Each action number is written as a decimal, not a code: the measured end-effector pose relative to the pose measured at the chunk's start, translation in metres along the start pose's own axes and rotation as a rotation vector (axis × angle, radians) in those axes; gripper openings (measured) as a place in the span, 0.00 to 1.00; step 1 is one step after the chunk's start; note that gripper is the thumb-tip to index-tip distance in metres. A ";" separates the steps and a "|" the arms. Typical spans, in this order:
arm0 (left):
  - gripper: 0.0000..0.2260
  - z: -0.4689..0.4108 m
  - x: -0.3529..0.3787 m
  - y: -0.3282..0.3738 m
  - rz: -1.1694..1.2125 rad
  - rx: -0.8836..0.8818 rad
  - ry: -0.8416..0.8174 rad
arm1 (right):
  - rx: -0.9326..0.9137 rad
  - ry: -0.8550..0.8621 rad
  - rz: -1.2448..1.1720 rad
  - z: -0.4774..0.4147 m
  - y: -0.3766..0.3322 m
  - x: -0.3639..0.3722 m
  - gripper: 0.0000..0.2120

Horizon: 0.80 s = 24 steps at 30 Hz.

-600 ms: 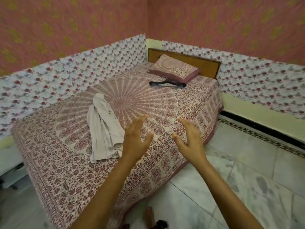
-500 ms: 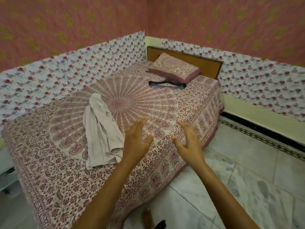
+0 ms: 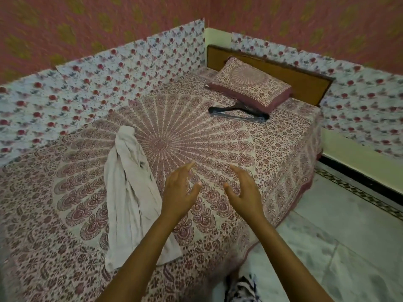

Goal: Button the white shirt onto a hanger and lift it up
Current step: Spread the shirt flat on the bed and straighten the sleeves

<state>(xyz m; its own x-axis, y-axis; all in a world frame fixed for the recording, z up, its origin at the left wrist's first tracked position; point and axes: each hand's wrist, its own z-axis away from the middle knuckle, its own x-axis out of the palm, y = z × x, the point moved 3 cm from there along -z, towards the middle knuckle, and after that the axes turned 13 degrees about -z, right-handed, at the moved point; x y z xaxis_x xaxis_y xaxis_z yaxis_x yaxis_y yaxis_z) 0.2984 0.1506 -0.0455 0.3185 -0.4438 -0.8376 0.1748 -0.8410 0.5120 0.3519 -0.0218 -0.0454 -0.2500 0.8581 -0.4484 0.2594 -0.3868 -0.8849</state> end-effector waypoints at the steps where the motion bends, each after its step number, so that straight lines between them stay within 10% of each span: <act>1: 0.29 -0.015 0.005 -0.005 -0.002 -0.023 0.002 | 0.000 -0.011 -0.001 -0.018 0.006 0.003 0.24; 24: 0.25 -0.234 0.037 -0.174 -0.144 -0.514 0.139 | -0.039 -0.484 -0.005 -0.317 0.059 0.161 0.28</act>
<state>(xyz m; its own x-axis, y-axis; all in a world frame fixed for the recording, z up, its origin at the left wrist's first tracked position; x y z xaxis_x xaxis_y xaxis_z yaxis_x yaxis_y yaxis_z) 0.4979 0.3530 -0.1205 0.3715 -0.2611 -0.8909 0.6471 -0.6153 0.4502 0.6229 0.2010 -0.1295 -0.6541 0.6007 -0.4597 0.2901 -0.3621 -0.8859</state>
